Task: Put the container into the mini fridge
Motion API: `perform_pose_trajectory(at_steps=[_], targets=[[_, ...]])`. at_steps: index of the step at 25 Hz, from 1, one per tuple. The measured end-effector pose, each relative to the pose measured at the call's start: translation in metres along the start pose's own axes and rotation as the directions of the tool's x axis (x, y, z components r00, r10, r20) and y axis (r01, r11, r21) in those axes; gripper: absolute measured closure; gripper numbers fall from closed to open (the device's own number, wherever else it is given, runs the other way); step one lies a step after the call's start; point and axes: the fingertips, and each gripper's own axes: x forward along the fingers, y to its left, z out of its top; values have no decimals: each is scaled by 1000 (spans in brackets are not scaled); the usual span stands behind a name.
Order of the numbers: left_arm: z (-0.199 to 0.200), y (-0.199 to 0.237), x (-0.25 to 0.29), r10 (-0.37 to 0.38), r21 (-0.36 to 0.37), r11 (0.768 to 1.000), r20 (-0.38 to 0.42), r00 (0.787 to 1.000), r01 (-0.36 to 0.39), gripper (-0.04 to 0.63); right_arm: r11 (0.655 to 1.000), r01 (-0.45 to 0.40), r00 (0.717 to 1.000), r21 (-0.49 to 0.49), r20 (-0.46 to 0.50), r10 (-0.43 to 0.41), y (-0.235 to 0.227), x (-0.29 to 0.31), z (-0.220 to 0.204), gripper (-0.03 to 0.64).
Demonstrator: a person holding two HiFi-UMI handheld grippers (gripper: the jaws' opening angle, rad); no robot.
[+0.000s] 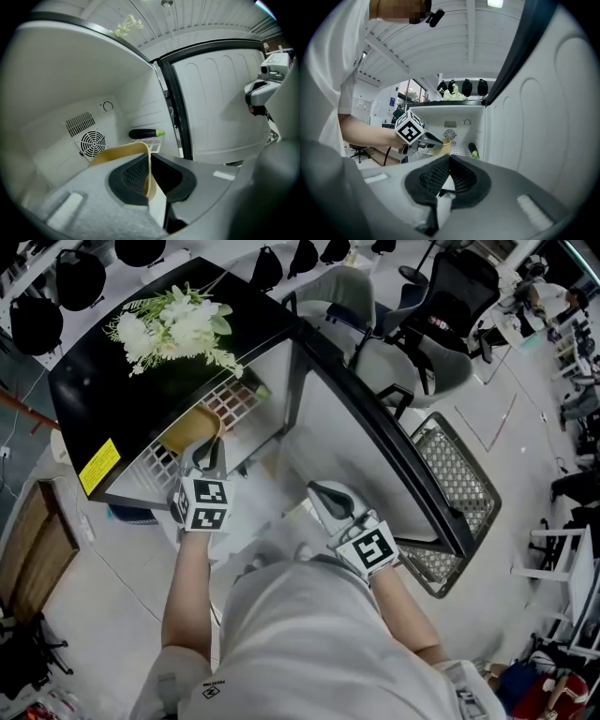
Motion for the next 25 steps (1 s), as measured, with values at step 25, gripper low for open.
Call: perform_pose_trajectory(at_steps=[25], targets=[[7, 10, 21, -5, 15, 1000, 11, 1000, 5, 552, 1000, 19, 1000, -4, -17, -19, -1, -4, -5, 614]])
